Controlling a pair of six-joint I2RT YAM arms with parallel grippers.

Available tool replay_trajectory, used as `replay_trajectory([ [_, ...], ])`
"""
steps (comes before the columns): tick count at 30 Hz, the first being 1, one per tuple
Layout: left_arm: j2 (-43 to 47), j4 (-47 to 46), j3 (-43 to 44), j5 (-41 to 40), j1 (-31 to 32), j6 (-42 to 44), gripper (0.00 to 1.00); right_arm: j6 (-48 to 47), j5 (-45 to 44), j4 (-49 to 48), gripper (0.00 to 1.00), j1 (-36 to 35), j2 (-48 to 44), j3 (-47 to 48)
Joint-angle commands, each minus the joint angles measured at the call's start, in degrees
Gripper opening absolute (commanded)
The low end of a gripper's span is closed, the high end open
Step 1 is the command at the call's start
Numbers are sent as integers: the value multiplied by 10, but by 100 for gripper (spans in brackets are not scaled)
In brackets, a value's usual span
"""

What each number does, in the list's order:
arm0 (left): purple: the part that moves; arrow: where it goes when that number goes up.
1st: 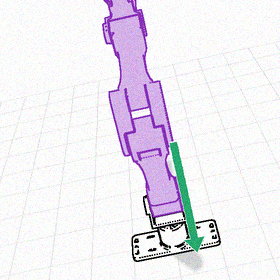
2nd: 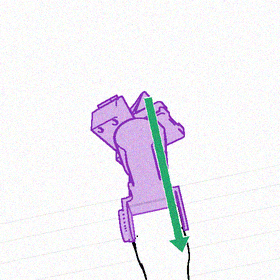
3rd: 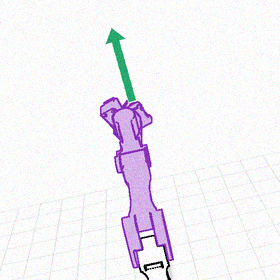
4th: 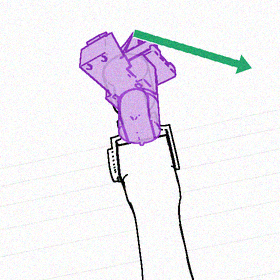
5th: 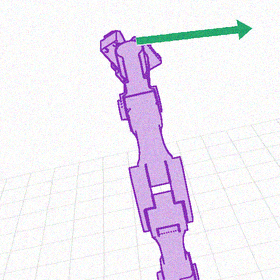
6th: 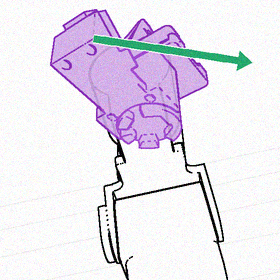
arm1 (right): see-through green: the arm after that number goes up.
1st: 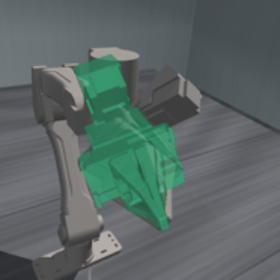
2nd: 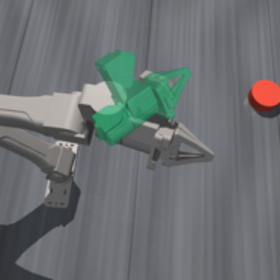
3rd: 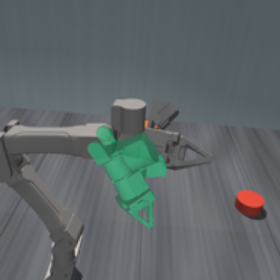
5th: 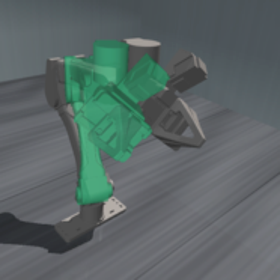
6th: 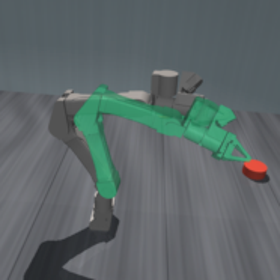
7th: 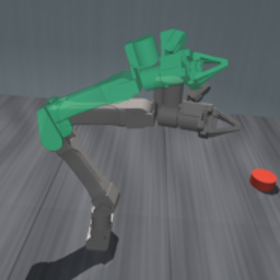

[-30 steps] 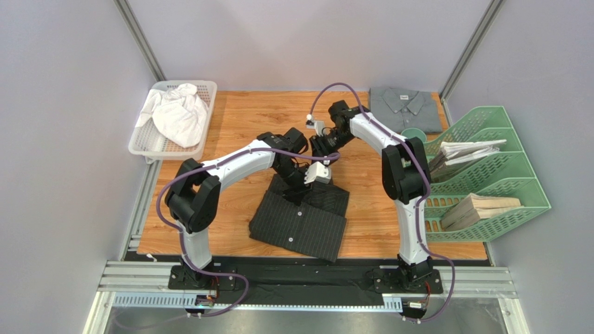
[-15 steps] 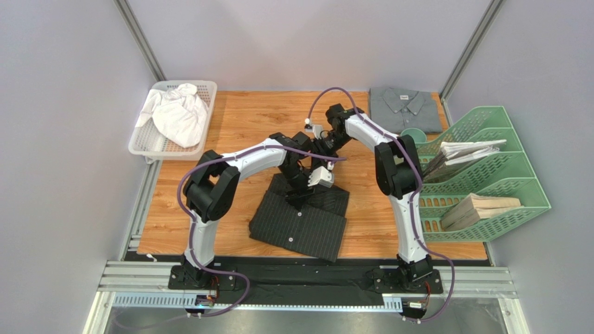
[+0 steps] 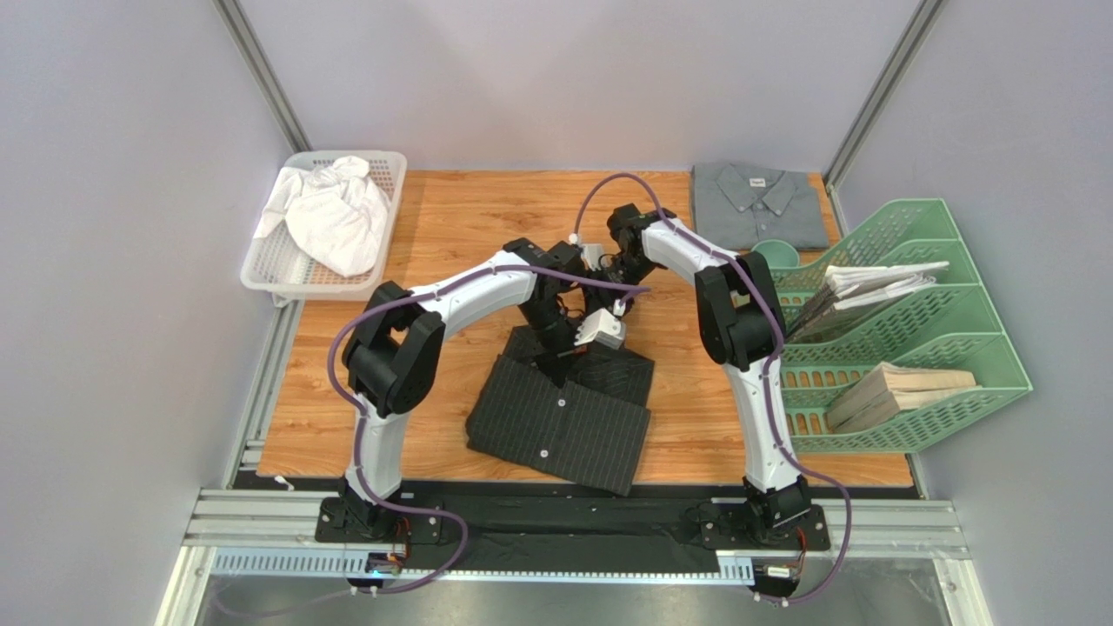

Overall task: Fold and stack the long sleeve shirts
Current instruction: Fold the shirt

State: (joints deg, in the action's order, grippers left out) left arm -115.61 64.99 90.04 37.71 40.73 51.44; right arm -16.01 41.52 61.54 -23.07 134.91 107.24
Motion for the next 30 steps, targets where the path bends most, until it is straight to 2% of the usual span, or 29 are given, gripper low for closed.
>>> replay_trajectory([
  [1,18,45,60,42,-19,17,0,-22,-4,-12,26,-3,-8,-10],
  [11,-29,63,172,24,-49,33,0,-32,3,-7,26,-3,-18,-10],
  [20,-50,9,211,3,-61,24,0,-32,14,-1,25,-4,-18,1],
  [30,-75,-38,215,-21,-70,31,0,-32,15,10,26,-2,-12,23],
])
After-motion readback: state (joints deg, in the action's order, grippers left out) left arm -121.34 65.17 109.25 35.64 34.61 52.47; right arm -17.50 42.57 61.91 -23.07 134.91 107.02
